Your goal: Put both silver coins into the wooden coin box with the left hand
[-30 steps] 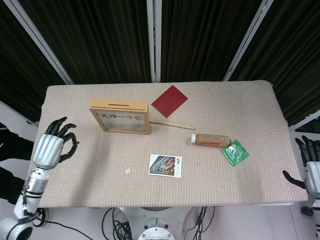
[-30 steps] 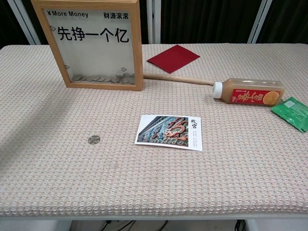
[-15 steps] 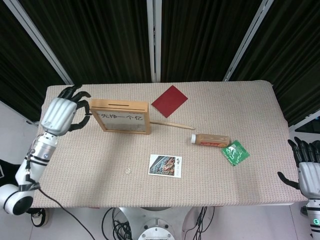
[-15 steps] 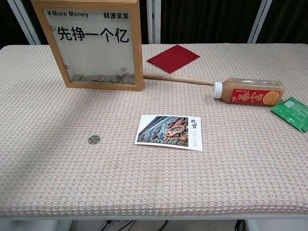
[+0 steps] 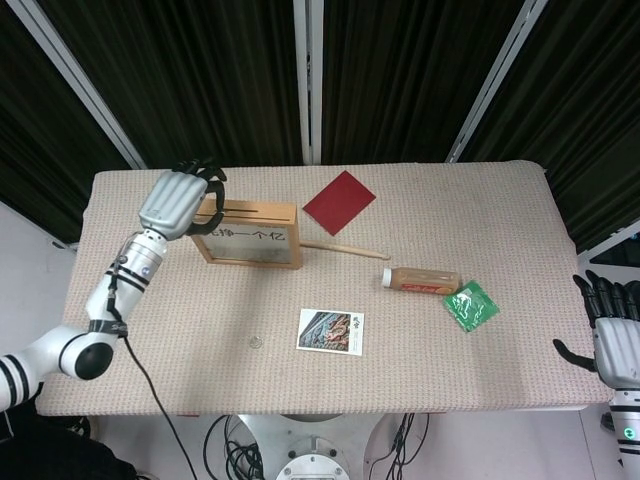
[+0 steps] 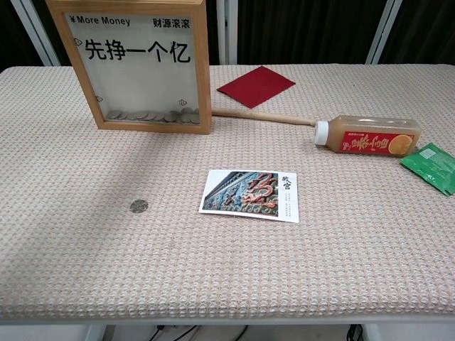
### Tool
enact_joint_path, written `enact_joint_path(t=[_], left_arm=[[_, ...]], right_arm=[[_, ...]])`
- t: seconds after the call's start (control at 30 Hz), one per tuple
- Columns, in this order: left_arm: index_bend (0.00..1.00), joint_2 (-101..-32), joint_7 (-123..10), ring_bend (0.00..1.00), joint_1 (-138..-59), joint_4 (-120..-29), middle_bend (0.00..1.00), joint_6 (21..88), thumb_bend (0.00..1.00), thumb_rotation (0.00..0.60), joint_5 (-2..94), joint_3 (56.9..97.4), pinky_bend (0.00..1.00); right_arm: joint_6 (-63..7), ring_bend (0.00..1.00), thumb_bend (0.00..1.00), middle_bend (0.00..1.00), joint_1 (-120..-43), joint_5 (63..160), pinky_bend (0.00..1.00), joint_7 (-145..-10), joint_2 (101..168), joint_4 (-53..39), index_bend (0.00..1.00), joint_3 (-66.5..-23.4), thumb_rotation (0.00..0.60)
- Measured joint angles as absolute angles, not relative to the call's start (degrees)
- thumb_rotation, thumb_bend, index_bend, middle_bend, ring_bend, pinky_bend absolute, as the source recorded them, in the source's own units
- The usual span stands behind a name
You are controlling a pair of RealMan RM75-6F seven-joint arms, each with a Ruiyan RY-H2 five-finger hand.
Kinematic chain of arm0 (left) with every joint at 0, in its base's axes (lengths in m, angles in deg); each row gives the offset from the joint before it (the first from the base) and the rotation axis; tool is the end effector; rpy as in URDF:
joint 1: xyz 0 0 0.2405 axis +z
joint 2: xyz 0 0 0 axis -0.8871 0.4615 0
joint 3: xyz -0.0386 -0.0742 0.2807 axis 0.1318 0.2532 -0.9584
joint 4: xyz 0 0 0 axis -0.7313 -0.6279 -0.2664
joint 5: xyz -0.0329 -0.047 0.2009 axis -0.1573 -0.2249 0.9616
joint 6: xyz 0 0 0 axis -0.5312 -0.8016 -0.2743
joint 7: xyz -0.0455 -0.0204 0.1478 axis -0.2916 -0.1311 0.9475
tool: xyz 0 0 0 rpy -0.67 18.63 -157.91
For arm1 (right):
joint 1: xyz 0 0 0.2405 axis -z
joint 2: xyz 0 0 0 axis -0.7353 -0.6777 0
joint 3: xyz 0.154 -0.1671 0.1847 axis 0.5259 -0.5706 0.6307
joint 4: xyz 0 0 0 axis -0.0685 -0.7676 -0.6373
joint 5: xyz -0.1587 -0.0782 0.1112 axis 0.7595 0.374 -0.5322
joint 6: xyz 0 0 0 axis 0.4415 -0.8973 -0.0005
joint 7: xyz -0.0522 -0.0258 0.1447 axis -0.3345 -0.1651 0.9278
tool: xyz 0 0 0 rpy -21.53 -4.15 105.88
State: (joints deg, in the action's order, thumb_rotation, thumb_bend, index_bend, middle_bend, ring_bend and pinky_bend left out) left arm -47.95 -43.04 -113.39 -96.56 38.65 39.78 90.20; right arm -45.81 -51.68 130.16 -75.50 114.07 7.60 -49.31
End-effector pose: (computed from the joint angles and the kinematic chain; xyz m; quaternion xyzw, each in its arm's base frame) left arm -0.1040 0.4506 0.1488 -0.7071 -0.3373 -0.4307 0.4480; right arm -0.3678 -0.2040 0.1939 0.5653 -0.4049 0.3719 0.6149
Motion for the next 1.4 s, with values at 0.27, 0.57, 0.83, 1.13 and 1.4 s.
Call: enact_joint_path(t=[0.27, 0.57, 0.83, 1.13, 1.4], left_arm=[[0.61, -49.88, -41.94, 0.09, -116.54, -94.52, 0.27, 36.79, 0.43, 0.6, 34.16, 89.45, 0.17], [0.61, -51.1, -42.31, 0.09, -118.7, -93.53, 0.27, 36.12, 0.43, 0.6, 30.77, 88.66, 0.17], [0.61, -52.09, -43.04, 0.09, -119.73, -92.22, 0.27, 35.95, 0.43, 0.6, 29.97, 87.94, 0.16], [0.53, -52.8, -43.88, 0.09, -120.16, -90.8, 0.26, 35.84, 0.43, 0.6, 29.89, 86.9, 0.16], [0.18, -52.68, -44.92, 0.09, -119.83, -90.83, 0.24, 36.75, 0.43, 0.6, 32.3, 86.51, 0.16]], right_arm=[[-45.43, 0.0, 0.12, 0.0, -51.8, 129.77, 0.0, -73.59, 114.43, 5.85, 0.0, -49.25, 0.6], [-45.6, 0.0, 0.12, 0.0, -51.57, 129.62, 0.0, -72.93, 114.48, 5.2, 0.0, -49.36, 0.6], [-45.68, 0.0, 0.12, 0.0, -51.51, 129.59, 0.0, -72.75, 114.43, 5.15, 0.0, -49.39, 0.6], [-45.55, 0.0, 0.12, 0.0, -51.47, 129.32, 0.0, -72.55, 114.45, 4.9, 0.0, -49.37, 0.6], [-45.46, 0.0, 0.12, 0.0, -51.53, 129.29, 0.0, -72.52, 114.44, 4.89, 0.0, -49.35, 0.6]])
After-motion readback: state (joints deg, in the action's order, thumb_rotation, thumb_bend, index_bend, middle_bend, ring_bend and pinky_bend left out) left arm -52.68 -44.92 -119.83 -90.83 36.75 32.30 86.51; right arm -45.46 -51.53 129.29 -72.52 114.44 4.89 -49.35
